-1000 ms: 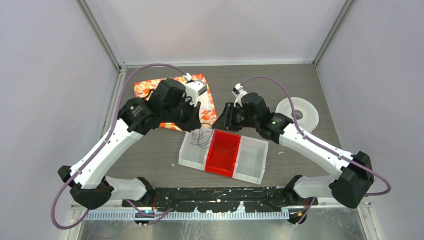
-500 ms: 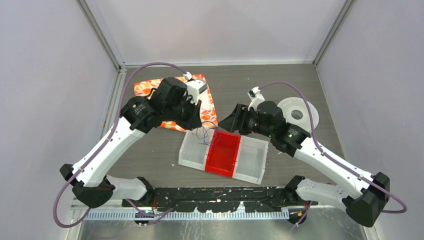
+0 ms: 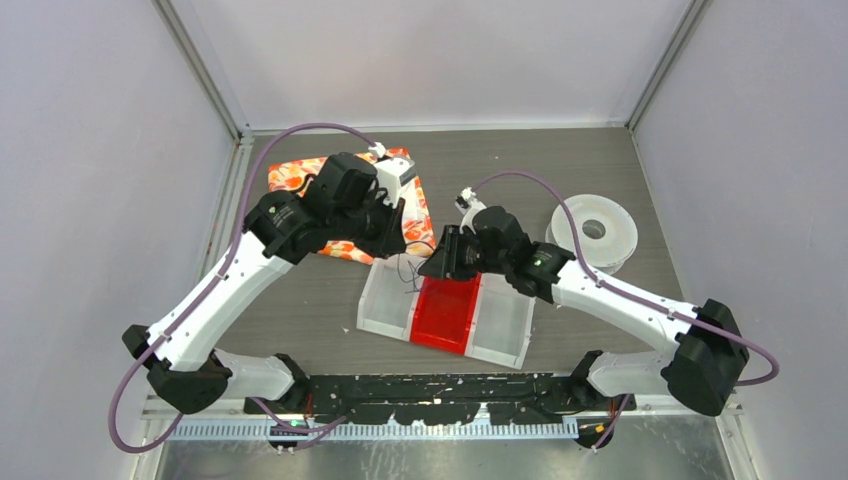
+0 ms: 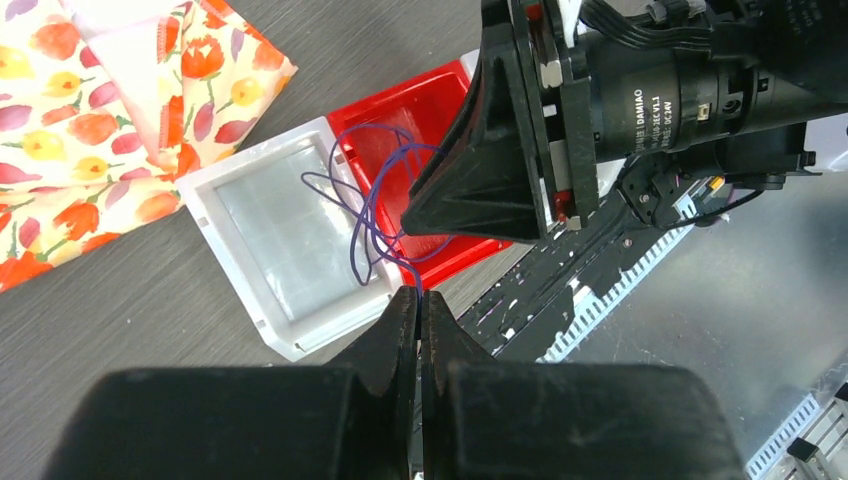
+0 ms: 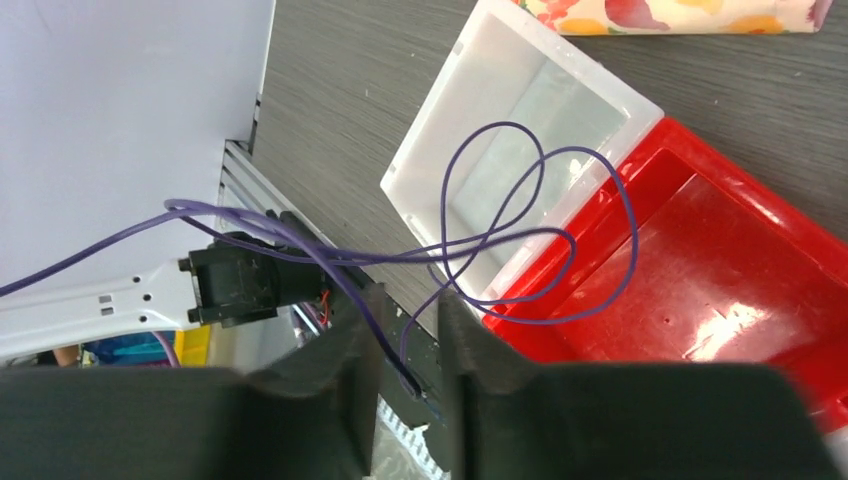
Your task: Wrap the cables
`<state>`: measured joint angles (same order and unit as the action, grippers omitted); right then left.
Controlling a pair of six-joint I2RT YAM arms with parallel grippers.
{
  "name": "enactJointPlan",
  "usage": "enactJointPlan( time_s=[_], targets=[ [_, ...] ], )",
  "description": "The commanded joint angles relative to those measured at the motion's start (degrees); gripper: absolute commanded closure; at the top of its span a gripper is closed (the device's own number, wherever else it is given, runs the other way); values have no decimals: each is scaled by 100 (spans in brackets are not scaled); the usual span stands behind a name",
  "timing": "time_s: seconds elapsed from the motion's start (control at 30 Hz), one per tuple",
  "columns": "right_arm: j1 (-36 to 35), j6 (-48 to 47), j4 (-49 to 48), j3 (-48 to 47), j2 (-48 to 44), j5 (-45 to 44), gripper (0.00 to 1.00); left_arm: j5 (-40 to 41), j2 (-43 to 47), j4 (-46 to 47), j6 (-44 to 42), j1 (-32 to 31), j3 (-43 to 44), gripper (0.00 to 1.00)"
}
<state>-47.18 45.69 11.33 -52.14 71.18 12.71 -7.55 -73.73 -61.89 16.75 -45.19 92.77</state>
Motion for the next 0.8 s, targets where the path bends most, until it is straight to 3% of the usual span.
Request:
enactJointPlan(
  time_s=[0.0,0.07,0.1,0.13,0.17,0.23,0.3,0.5,0.77],
  targets=[
    [-15,112,-524,-147,-70,-218,81,26,39,243,57,42,221,100],
    [-17,100,-473,-111,-250,-438,99,181,52,239,109,77,160,99],
    [-19,80,-403,-86,-376,-552,99,255,52,220,175,161,136,99],
    [-15,40,-334,-59,-499,-597,99,261,40,190,231,288,104,89],
    [-15,4,-258,-44,-649,-613,99,140,35,156,281,488,54,64],
    [-14,-49,-44,-61,-838,-598,99,-260,73,225,343,926,-120,28],
    [-20,-85,140,-119,-959,-477,99,-777,133,388,292,1301,-365,14],
    [-20,77,279,-246,-1161,-268,99,-1789,208,812,154,1355,-1215,5],
    [-21,116,279,-401,-1271,-512,99,-2985,648,1924,402,1347,-2367,7]
  ],
)
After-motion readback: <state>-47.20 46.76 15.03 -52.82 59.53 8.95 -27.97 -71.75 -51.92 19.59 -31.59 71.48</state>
